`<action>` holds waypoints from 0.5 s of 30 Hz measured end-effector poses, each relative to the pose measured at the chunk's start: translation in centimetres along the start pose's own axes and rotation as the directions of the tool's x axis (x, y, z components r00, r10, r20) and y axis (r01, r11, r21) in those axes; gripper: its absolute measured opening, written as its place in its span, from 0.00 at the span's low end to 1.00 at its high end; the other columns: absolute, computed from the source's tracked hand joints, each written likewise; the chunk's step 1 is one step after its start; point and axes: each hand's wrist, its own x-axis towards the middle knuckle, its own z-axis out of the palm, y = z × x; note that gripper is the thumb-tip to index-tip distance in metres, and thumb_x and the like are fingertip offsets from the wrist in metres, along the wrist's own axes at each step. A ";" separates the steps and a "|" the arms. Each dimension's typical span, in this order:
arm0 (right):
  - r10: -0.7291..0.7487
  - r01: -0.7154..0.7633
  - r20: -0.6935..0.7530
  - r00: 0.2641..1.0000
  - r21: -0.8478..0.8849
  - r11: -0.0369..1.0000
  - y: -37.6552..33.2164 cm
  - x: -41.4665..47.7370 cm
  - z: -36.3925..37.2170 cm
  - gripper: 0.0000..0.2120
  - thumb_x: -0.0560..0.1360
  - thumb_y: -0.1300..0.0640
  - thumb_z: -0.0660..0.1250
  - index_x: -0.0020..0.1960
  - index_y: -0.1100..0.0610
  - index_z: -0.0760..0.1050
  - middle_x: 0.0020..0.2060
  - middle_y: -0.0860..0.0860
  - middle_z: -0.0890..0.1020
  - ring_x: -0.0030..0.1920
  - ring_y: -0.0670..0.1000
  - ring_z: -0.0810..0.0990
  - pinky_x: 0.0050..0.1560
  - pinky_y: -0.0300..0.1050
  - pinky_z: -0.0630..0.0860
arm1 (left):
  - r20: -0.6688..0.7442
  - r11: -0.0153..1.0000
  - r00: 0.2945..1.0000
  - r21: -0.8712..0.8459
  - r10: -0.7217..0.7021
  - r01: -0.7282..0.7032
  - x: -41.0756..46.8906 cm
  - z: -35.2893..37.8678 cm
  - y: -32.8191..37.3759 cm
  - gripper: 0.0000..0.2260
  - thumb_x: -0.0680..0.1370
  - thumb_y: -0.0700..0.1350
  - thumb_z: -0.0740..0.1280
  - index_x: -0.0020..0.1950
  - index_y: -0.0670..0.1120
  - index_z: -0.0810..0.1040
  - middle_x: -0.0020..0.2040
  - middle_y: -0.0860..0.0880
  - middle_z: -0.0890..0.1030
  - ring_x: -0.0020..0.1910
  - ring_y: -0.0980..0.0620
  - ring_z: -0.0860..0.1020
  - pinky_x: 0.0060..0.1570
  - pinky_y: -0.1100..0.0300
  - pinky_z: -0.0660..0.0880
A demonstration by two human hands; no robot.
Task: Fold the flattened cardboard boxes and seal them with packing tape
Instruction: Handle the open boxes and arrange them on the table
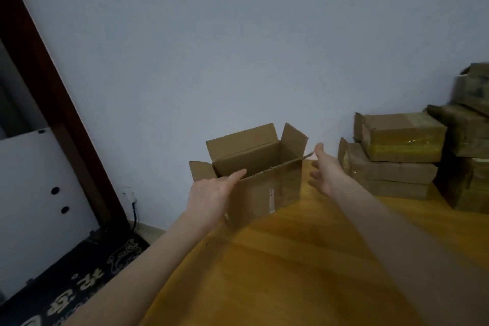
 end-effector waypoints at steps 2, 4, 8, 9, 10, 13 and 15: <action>0.022 -0.023 -0.020 1.000 -0.033 0.999 1.5 -0.2 0.2 0.32 0.79 0.38 0.53 0.77 0.54 0.54 0.75 0.55 0.61 0.73 0.59 0.61 0.72 0.57 0.62 | 0.026 0.990 0.995 0.108 -0.094 0.091 1.6 -0.1 2.0 0.32 0.75 0.37 0.69 0.76 0.53 0.61 0.34 0.52 0.75 0.29 0.55 0.72 0.30 0.64 0.69; 0.052 -0.052 -0.015 0.999 -0.055 0.997 2.8 -0.3 0.1 0.32 0.79 0.38 0.52 0.77 0.54 0.54 0.75 0.55 0.60 0.73 0.59 0.61 0.72 0.57 0.62 | 0.076 0.967 0.981 0.201 -0.177 0.159 3.9 -0.2 3.3 0.28 0.80 0.38 0.61 0.77 0.52 0.54 0.38 0.51 0.74 0.33 0.53 0.72 0.34 0.62 0.70; 0.022 -0.023 -0.009 1.000 -0.175 0.984 4.1 0.0 -0.4 0.29 0.80 0.40 0.52 0.77 0.54 0.55 0.74 0.55 0.62 0.73 0.59 0.62 0.71 0.58 0.63 | 0.151 0.945 0.946 0.208 -0.286 0.253 7.9 -0.1 5.6 0.22 0.79 0.36 0.61 0.72 0.46 0.61 0.37 0.49 0.74 0.36 0.49 0.76 0.34 0.59 0.72; 0.004 -0.006 -0.010 1.000 -0.200 0.980 4.2 0.1 -0.5 0.29 0.81 0.41 0.52 0.76 0.54 0.56 0.74 0.56 0.63 0.72 0.60 0.63 0.70 0.58 0.64 | 0.176 0.947 0.942 0.201 -0.286 0.250 8.6 0.0 6.1 0.18 0.79 0.36 0.61 0.68 0.45 0.65 0.36 0.49 0.73 0.35 0.49 0.76 0.33 0.59 0.72; -0.013 0.009 -0.016 1.000 -0.217 0.976 4.2 0.2 -0.6 0.28 0.81 0.41 0.52 0.76 0.54 0.57 0.73 0.56 0.64 0.72 0.60 0.64 0.70 0.59 0.64 | 0.191 0.949 0.940 0.197 -0.284 0.246 9.3 0.1 6.4 0.13 0.79 0.36 0.62 0.62 0.44 0.68 0.36 0.50 0.73 0.35 0.49 0.76 0.32 0.59 0.70; -0.073 0.064 -0.025 0.997 -0.263 0.963 4.2 0.9 -1.5 0.27 0.81 0.44 0.53 0.76 0.56 0.58 0.73 0.56 0.65 0.71 0.59 0.64 0.70 0.59 0.64 | 0.219 0.946 0.931 0.208 -0.293 0.249 11.4 0.7 6.6 0.08 0.78 0.35 0.62 0.56 0.43 0.72 0.41 0.49 0.79 0.38 0.50 0.79 0.32 0.59 0.69; -0.136 0.124 -0.016 0.991 -0.320 0.939 3.9 0.9 -2.2 0.26 0.82 0.46 0.53 0.76 0.57 0.58 0.73 0.55 0.65 0.72 0.57 0.64 0.70 0.57 0.64 | 0.227 0.940 0.923 0.215 -0.311 0.264 12.3 1.4 6.5 0.20 0.77 0.35 0.64 0.68 0.43 0.67 0.48 0.47 0.80 0.43 0.48 0.79 0.35 0.58 0.71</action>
